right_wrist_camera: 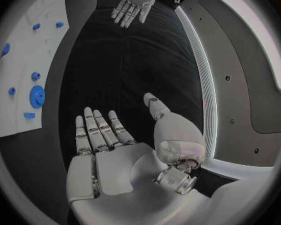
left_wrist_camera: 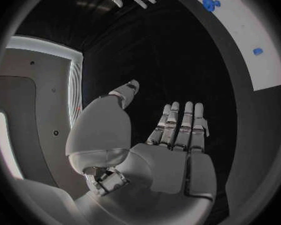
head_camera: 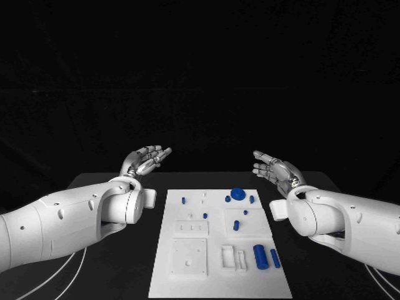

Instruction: Assemble the parts on the task board

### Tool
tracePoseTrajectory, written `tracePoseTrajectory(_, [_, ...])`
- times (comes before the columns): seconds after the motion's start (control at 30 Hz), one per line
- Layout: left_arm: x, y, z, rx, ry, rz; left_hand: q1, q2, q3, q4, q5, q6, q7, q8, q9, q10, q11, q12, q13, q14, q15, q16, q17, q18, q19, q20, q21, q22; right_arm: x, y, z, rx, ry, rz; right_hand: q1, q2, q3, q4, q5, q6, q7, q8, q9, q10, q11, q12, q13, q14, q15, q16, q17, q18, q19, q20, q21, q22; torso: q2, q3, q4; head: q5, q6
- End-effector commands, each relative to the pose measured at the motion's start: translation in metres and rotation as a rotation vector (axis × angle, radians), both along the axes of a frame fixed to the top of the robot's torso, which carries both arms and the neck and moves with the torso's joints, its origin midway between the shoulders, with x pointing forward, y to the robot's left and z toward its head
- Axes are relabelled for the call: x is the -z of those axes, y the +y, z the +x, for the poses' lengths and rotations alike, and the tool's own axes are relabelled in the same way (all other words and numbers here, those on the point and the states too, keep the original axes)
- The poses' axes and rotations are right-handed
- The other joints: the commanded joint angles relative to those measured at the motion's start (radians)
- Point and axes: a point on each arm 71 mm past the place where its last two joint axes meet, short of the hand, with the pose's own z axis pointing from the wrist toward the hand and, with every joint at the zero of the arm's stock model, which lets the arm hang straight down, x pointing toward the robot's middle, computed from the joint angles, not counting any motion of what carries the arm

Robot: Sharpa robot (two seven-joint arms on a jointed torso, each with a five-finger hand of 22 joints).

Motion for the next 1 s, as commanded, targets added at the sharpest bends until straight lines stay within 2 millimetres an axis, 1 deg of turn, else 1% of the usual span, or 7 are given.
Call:
tracePoseTrajectory(0.03, [0.001, -0.003, 0.003, 0.059, 0.044, -0.032, 0.043, -0.009, 0.022, 0.005, 0.008, 0.019, 0.002, 0.014, 0.017, 0.026, 0.003, 0.004, 0.003, 0.021, 0.006, 0.015, 0.016, -0.015, 0.017, 0.005, 0.016, 0.049, 0.003, 0.003, 0.003, -0.166, 0.108, 0.009, 0.01, 0.002, 0.007, -0.002, 0.005, 0.008, 0.101, 0.005, 0.005, 0.01, 0.002, 0.004, 0.001, 0.008, 0.003, 0.004, 0.004, 0.008, 0.0, 0.007, 0.003, 0.015, 0.0, 0.0001, 0.0001, 0.0, 0.0])
tracePoseTrajectory(0.47, [0.001, -0.001, 0.003, 0.067, 0.048, -0.045, 0.043, -0.007, 0.02, 0.007, 0.008, 0.018, 0.004, 0.015, 0.018, 0.026, 0.004, 0.004, 0.003, 0.021, 0.005, 0.015, 0.016, -0.015, 0.017, 0.005, 0.018, 0.049, 0.003, -0.007, 0.013, -0.219, 0.15, -0.022, 0.014, 0.006, 0.009, -0.006, 0.007, 0.016, 0.102, 0.012, 0.012, 0.02, 0.003, 0.005, 0.002, 0.012, 0.004, 0.007, 0.008, 0.007, 0.0, 0.006, 0.004, 0.018, -0.001, -0.0036, 0.0002, 0.005, -0.014])
tracePoseTrajectory(0.6, [0.001, 0.003, 0.002, 0.073, 0.05, -0.049, 0.045, -0.004, 0.018, 0.008, 0.008, 0.021, 0.009, 0.017, 0.019, 0.027, 0.005, 0.005, 0.004, 0.019, 0.004, 0.015, 0.018, -0.015, 0.019, 0.003, 0.022, 0.048, 0.001, -0.008, 0.018, -0.236, 0.089, -0.107, 0.069, 0.018, 0.041, -0.044, -0.008, 0.088, 0.111, 0.063, 0.054, 0.139, 0.004, 0.028, 0.015, 0.059, 0.008, 0.038, 0.029, 0.001, -0.001, 0.006, 0.008, 0.028, -0.001, -0.0034, -0.0009, 0.009, -0.015])
tracePoseTrajectory(0.73, [0.001, 0.004, 0.0, 0.115, 0.05, -0.066, 0.056, 0.02, -0.001, 0.004, 0.007, 0.039, 0.034, 0.027, 0.025, 0.051, 0.022, 0.014, 0.008, 0.032, 0.013, 0.024, 0.024, -0.015, 0.017, 0.0, 0.03, 0.048, -0.003, -0.008, 0.027, -0.246, -0.014, -0.277, 0.194, -0.007, 0.128, -0.109, 0.009, 0.156, 0.116, 0.1, 0.065, 0.223, 0.003, 0.052, 0.022, 0.127, 0.023, 0.078, 0.048, 0.013, 0.085, 0.0, 0.046, 0.278, -0.002, -0.0038, -0.0016, 0.011, -0.017])
tracePoseTrajectory(0.87, [0.0, 0.003, -0.002, 0.168, 0.055, -0.084, 0.087, 0.074, -0.04, -0.04, 0.014, 0.103, 0.085, 0.051, 0.031, 0.131, 0.074, 0.047, 0.021, 0.112, 0.032, 0.066, 0.041, -0.01, 0.064, -0.021, 0.059, 0.046, -0.007, -0.006, 0.039, -0.276, -0.104, -0.435, 0.329, -0.064, 0.266, -0.114, 0.02, 0.253, 0.096, 0.142, 0.075, 0.338, -0.035, 0.101, 0.036, 0.265, -0.026, 0.152, 0.081, 0.059, 0.222, -0.016, 0.098, 0.306, -0.001, -0.0028, -0.0013, 0.012, -0.019])
tracePoseTrajectory(0.93, [-0.001, 0.002, -0.005, 0.207, 0.053, -0.09, 0.104, 0.103, -0.055, -0.069, 0.021, 0.153, 0.11, 0.065, 0.031, 0.211, 0.092, 0.081, 0.034, 0.232, 0.027, 0.121, 0.059, 0.034, 0.173, -0.035, 0.104, 0.042, -0.011, -0.005, 0.044, -0.29, -0.127, -0.482, 0.356, -0.078, 0.303, -0.116, 0.011, 0.294, 0.087, 0.156, 0.076, 0.385, -0.053, 0.119, 0.039, 0.338, -0.057, 0.187, 0.1, 0.083, 0.291, -0.022, 0.115, 0.3, 0.001, -0.002, -0.0014, 0.012, -0.021])
tracePoseTrajectory(1.0, [-0.002, 0.001, -0.008, 0.239, 0.046, -0.081, 0.105, 0.124, -0.07, -0.086, 0.018, 0.221, 0.109, 0.085, 0.033, 0.32, 0.082, 0.13, 0.053, 0.328, -0.003, 0.166, 0.073, 0.066, 0.26, -0.057, 0.139, 0.039, -0.016, -0.001, 0.048, -0.309, -0.164, -0.527, 0.379, -0.088, 0.33, -0.118, 0.009, 0.328, 0.082, 0.164, 0.076, 0.423, -0.067, 0.131, 0.041, 0.431, -0.099, 0.234, 0.129, 0.118, 0.385, -0.029, 0.141, 0.293, 0.006, -0.0012, -0.0004, 0.011, -0.02])
